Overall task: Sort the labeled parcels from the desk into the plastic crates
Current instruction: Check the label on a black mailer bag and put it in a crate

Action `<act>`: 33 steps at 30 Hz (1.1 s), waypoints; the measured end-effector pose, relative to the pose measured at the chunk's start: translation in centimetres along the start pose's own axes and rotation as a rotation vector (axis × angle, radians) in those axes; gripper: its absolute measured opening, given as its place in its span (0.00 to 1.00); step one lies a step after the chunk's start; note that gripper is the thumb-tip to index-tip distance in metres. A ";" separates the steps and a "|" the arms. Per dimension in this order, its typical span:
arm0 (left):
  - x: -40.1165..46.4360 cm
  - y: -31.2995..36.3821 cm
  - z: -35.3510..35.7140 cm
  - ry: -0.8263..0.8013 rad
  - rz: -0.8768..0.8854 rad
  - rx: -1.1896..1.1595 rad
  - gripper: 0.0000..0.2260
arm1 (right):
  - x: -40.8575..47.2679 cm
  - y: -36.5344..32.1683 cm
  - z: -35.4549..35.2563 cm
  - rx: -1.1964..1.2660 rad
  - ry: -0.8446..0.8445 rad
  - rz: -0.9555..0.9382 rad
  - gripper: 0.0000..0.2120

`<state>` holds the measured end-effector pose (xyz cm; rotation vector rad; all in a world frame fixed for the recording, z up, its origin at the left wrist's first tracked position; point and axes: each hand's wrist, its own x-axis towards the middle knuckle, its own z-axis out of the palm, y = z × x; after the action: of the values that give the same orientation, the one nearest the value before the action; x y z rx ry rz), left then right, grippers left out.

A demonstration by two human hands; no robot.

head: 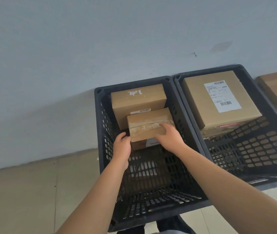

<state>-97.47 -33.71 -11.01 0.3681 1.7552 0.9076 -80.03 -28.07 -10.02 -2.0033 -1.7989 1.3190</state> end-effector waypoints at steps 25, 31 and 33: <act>-21.2 0.7 18.8 -0.728 0.249 0.250 0.08 | -25.7 16.7 -16.5 1.025 0.761 0.219 0.09; -27.2 -2.2 28.5 -0.806 0.261 0.334 0.09 | -29.4 24.9 -23.2 1.126 0.873 0.164 0.07; -29.0 -3.7 31.9 -0.830 0.256 0.355 0.09 | -30.6 28.3 -25.2 1.152 0.897 0.156 0.07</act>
<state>-56.90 -42.02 1.55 1.0531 1.0903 0.4862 -39.16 -51.27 2.91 -1.5635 -0.3148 0.8579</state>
